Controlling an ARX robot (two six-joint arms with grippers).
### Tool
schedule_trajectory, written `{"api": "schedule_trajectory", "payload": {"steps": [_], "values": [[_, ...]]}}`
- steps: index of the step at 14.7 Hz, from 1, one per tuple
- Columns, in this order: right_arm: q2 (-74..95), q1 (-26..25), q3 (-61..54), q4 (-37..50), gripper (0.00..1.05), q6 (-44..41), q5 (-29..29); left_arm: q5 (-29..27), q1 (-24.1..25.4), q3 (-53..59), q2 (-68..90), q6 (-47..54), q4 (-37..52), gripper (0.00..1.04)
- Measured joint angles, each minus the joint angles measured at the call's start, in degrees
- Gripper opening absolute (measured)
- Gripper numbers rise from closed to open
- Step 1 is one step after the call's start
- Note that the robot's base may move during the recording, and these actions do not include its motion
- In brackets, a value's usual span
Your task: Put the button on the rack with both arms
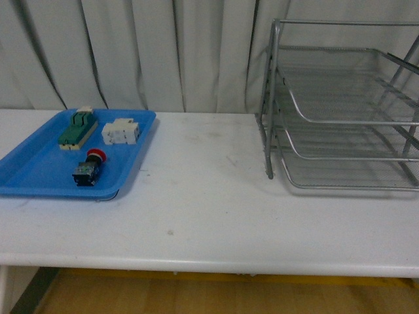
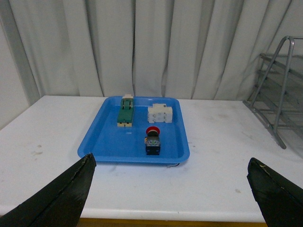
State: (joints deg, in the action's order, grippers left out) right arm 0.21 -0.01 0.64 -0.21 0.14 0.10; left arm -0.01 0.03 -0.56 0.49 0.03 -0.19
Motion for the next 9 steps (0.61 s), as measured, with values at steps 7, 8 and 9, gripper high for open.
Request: {"api": "schedule_trajectory", "payload": {"steps": [7, 8, 9], "values": [[15.9, -11.0, 5.2, -3.0, 0.98, 10.6, -13.7, 0.0, 0.0, 0.0, 0.0, 0.0, 0.0, 0.98], [21.0, -13.0, 6.5, 2.7, 0.98, 11.8, -16.2, 0.0, 0.0, 0.0, 0.0, 0.0, 0.0, 0.98], [28.5, -14.7, 9.0, 10.0, 0.98, 12.0, -17.2, 0.0, 0.0, 0.0, 0.0, 0.0, 0.0, 0.98]]}}
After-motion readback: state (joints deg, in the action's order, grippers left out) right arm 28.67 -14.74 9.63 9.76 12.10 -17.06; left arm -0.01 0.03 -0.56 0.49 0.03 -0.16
